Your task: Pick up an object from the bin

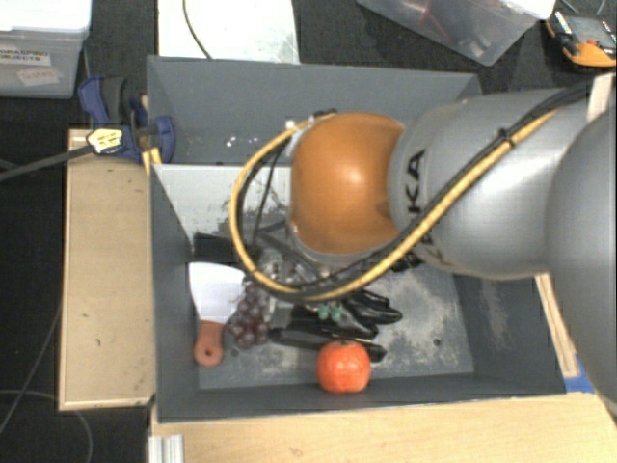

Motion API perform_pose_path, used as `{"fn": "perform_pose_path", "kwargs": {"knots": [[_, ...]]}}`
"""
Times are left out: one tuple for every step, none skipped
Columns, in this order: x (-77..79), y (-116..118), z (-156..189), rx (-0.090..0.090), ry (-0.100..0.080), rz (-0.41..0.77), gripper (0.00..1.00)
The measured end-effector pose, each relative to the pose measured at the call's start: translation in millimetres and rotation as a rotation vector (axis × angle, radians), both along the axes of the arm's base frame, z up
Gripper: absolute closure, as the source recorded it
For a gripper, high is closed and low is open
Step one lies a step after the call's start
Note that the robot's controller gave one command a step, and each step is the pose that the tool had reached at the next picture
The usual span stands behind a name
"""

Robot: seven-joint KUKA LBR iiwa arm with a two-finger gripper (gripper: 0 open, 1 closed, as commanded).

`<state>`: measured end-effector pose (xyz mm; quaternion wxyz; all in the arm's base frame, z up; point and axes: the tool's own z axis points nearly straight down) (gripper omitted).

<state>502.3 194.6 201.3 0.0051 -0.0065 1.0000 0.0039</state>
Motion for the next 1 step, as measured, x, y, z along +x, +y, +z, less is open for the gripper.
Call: {"fn": "perform_pose_path", "kwargs": {"knots": [[-3.8, 1.9, -74.5, 0.002, -0.004, -0.007, 1.0]]}}
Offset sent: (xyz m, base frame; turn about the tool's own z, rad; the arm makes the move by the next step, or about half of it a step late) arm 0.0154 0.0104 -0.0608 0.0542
